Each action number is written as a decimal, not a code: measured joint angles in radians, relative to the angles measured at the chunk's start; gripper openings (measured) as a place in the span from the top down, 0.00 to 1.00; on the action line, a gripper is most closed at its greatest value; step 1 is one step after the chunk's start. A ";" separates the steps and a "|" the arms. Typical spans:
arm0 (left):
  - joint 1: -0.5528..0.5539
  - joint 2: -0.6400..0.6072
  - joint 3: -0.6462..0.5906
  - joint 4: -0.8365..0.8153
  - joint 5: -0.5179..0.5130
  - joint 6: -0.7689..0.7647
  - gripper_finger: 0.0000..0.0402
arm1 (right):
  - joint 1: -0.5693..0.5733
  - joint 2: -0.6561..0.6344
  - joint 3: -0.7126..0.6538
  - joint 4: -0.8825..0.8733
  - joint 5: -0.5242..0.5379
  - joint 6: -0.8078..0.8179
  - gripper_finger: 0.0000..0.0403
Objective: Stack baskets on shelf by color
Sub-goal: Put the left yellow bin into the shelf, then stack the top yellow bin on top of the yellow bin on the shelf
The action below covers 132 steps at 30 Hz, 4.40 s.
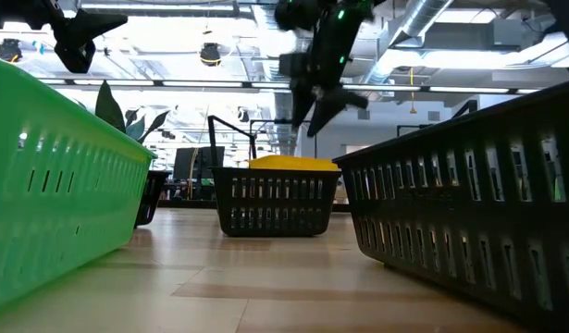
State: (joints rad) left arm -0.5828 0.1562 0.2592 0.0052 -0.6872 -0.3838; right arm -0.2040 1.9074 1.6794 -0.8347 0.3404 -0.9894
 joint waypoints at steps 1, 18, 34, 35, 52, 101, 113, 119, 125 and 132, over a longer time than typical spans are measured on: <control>0.000 0.000 0.000 0.000 -0.001 0.001 0.45 | 0.008 -0.020 0.000 -0.013 0.000 0.048 0.46; 0.000 0.000 0.000 0.003 -0.009 -0.021 0.45 | -0.133 -0.102 -0.218 -0.056 -0.160 0.462 0.95; 0.000 0.000 0.000 0.001 -0.017 -0.022 0.45 | -0.263 -0.102 -0.305 0.267 -0.159 0.406 0.98; 0.000 0.000 0.000 0.001 -0.017 -0.022 0.45 | -0.268 -0.102 -0.305 0.288 -0.159 0.406 0.98; 0.000 0.000 0.000 0.000 -0.032 0.007 0.45 | -0.125 -0.096 -0.244 0.605 -0.276 0.733 0.77; -0.001 0.002 0.001 -0.015 -0.008 -0.071 0.45 | -0.014 0.112 -0.181 0.471 -0.107 0.903 0.89; -0.001 0.002 0.001 -0.015 -0.008 -0.077 0.45 | 0.004 0.100 -0.091 0.367 -0.084 0.898 0.51; -0.001 0.002 0.000 -0.016 -0.004 -0.077 0.45 | 0.075 -0.029 0.020 0.075 -0.077 1.044 0.48; -0.001 0.002 0.000 -0.016 0.013 -0.093 0.45 | 0.227 -0.133 0.018 -0.337 -0.080 1.388 0.52; -0.001 0.002 0.000 -0.015 0.022 -0.159 0.45 | 0.461 -0.118 0.019 -0.519 0.008 1.926 0.55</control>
State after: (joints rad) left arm -0.5835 0.1581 0.2592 -0.0099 -0.6657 -0.5432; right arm 0.2569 1.7890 1.6986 -1.3535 0.3486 0.9367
